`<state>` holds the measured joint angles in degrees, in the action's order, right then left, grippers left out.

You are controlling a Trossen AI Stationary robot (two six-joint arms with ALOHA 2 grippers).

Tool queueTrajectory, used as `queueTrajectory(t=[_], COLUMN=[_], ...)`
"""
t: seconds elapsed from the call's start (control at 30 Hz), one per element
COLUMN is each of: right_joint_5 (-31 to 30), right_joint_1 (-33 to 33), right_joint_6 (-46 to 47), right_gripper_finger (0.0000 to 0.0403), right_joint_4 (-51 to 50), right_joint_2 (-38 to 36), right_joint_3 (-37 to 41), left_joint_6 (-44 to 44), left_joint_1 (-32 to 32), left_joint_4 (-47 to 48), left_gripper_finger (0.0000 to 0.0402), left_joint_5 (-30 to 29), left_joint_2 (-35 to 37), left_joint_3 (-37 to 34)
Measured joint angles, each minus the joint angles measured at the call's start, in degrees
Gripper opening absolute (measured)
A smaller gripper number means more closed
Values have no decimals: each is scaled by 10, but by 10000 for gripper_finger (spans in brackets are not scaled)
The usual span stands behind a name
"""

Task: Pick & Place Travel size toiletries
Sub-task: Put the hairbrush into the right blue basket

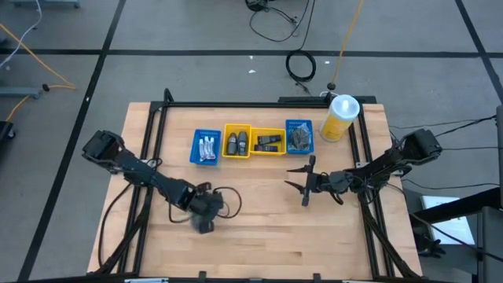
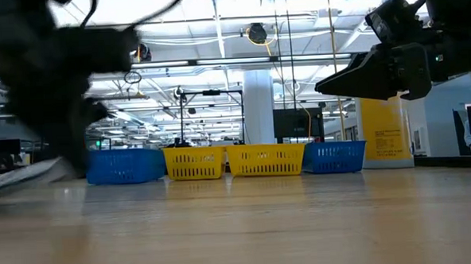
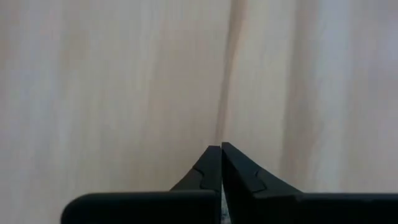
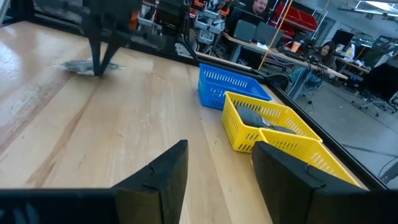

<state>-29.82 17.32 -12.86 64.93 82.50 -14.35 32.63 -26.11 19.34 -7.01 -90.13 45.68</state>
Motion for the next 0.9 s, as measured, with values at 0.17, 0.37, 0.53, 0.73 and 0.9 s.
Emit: queueTrajectory(t=[0.17, 0.37, 0.53, 0.73, 0.9], right_joint_5=[0, 0, -4, -2, 21], right_joint_1=[0, 0, 0, 0, 0], right_joint_6=[0, 2, 1, 2, 21], right_gripper_finger=[171, 171, 171, 171, 171], right_joint_4=[0, 0, -18, -27, -31], right_joint_2=[0, 0, 0, 0, 0], right_joint_3=[0, 0, 0, 0, 0], left_joint_6=[-104, -290, -392, -322, -269], left_joint_1=[19, 36, 58, 75, 68], left_joint_4=[-81, -309, -471, -465, -453], left_gripper_finger=[2, 2, 2, 5, 2], left_joint_5=[-29, -87, -87, -85, -81], left_joint_2=[2, -2, -45, -135, -176], left_joint_3=[38, 50, 50, 41, 40])
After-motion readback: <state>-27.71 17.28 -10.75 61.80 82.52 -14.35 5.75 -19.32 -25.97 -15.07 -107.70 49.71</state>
